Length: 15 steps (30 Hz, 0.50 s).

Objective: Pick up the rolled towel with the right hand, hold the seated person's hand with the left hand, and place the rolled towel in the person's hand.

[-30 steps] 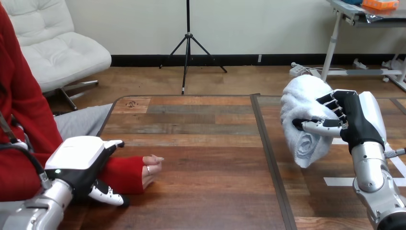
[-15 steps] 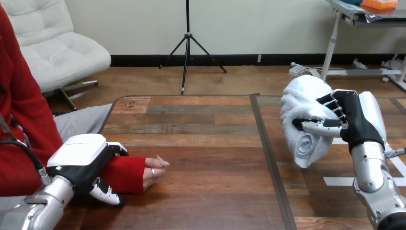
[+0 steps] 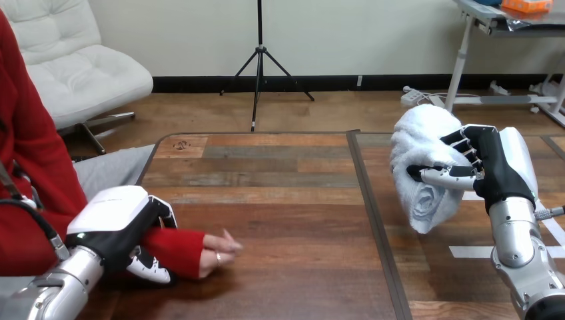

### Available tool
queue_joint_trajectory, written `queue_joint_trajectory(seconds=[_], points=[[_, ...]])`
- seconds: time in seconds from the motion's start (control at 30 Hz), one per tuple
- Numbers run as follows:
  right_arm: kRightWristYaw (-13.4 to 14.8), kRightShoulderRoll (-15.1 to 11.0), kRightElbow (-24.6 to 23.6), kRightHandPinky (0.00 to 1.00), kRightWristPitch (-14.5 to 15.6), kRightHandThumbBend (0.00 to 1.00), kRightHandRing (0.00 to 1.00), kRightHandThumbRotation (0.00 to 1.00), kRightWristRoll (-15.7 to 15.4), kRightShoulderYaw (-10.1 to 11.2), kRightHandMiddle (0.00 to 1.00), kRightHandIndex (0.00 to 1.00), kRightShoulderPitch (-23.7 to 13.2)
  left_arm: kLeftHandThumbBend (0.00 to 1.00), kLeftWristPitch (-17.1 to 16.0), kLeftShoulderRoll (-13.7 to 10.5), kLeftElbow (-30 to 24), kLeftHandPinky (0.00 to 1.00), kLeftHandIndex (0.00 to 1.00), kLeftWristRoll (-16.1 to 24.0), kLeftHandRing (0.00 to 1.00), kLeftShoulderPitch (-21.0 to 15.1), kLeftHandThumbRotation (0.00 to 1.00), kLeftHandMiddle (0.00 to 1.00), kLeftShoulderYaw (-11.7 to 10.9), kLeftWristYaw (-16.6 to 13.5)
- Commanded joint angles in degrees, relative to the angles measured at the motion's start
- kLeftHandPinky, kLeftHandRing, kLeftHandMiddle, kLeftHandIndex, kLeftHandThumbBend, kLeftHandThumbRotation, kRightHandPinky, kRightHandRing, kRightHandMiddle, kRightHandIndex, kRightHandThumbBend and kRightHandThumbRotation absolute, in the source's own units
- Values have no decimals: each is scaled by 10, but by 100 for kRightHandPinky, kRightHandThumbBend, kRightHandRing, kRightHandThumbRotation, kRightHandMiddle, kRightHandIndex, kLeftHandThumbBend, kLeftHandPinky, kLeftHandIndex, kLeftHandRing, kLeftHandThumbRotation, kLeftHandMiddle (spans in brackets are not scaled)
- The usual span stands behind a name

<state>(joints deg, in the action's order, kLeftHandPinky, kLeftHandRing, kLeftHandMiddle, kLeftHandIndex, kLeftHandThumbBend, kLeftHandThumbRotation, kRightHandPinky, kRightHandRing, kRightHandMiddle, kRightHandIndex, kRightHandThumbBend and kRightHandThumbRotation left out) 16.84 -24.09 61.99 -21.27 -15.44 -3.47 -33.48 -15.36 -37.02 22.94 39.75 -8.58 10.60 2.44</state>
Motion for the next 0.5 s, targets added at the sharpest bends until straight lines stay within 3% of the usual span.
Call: queue_joint_trajectory(seconds=[0.0, 0.47], points=[[9, -4, -33, 37, -10, 73, 43, 0, 10, 17, 46, 45, -30, 73, -4, -1, 7, 20, 32, -12, 24, -20, 0, 31, 3, -1], [10, -3, -36, 38, -1, 73, 43, 0, 9, 18, 46, 45, -32, 73, -16, -2, 10, 16, 31, -21, 21, -22, 0, 29, 5, -4]])
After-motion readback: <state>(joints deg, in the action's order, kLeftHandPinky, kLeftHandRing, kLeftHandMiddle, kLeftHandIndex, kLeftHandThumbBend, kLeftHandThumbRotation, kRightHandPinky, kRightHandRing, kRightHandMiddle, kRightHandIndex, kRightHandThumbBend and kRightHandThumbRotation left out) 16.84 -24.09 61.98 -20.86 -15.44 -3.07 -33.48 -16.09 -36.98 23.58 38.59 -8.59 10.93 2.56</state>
